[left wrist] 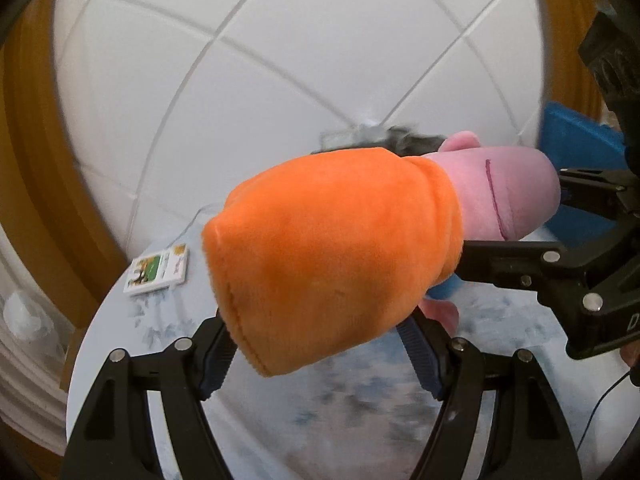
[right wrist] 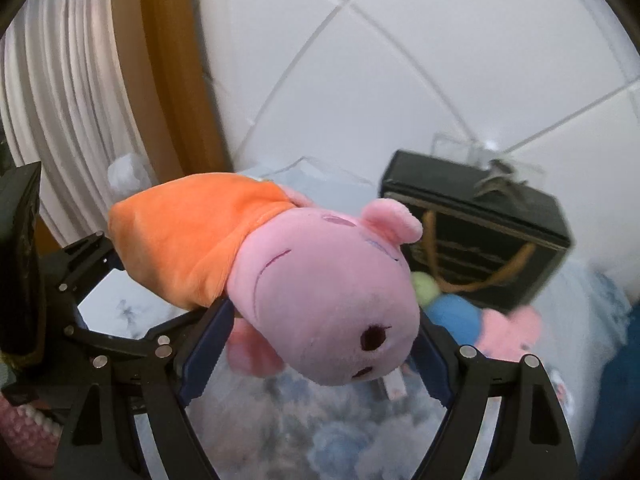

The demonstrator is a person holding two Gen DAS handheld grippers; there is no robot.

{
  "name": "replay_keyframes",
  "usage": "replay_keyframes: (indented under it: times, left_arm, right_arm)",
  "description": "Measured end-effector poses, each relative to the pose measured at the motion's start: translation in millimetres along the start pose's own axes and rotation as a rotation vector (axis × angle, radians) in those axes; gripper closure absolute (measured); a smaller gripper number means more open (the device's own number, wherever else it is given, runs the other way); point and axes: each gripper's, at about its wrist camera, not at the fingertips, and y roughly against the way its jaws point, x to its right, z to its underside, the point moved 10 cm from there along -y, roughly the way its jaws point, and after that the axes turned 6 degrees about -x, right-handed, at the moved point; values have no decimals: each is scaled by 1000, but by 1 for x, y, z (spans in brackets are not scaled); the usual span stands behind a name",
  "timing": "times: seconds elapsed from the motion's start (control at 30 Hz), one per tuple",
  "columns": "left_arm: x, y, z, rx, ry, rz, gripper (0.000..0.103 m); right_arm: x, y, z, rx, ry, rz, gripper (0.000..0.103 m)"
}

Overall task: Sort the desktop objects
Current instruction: 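Lift and carry the orange-dressed pig plush with both tools over the blue bin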

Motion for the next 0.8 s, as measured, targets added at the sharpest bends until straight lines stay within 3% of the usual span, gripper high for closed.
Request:
replay_keyframes:
  times: [0.33, 0.8]
  left_arm:
    - [82, 77, -25, 116, -89, 73, 29]
    - [206, 150, -57, 229, -203, 193, 29]
  right_arm:
    - [24, 128, 34, 140, -41, 110, 18]
    - [75, 255, 83, 250, -122, 262, 18]
